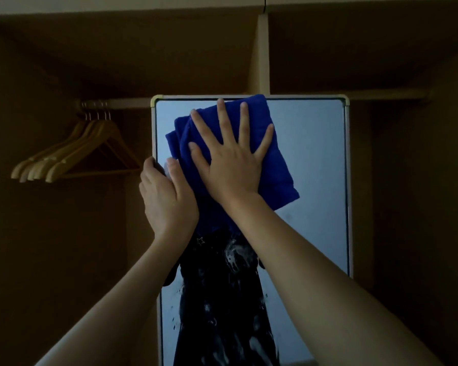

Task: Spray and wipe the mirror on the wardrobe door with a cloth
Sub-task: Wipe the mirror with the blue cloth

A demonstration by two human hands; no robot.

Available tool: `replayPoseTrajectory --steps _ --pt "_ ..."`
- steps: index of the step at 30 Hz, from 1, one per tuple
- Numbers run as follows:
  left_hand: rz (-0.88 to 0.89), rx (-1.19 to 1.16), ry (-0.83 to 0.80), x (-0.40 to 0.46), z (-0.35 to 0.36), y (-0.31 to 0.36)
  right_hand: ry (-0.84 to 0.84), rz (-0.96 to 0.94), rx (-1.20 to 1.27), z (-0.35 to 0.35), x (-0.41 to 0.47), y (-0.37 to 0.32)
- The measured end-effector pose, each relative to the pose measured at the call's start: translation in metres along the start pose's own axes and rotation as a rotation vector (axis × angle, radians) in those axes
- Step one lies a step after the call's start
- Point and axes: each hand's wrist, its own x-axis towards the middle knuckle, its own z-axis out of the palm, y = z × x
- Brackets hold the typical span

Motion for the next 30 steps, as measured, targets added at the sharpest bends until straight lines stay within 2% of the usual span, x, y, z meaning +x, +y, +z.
replayPoseTrajectory --steps 7,13,19,27,30 --pt "-0.024 0.056 0.061 0.0 0.009 0.003 0.01 0.11 0.005 -0.012 0.0 0.072" --pt "-0.004 0.124 0.048 -0.004 0.011 0.003 -0.001 0.246 -0.033 -0.021 0.001 0.135" --pt "-0.007 0.069 0.02 -0.005 0.002 0.002 0.018 0.294 -0.017 -0.018 -0.002 0.104" --pt "-0.024 0.057 0.002 -0.005 -0.001 0.006 -0.026 0.046 0.039 -0.005 -0.01 0.011" --pt "-0.025 0.063 0.003 -0.004 0.0 0.005 -0.046 -0.003 0.015 -0.001 -0.012 -0.001"
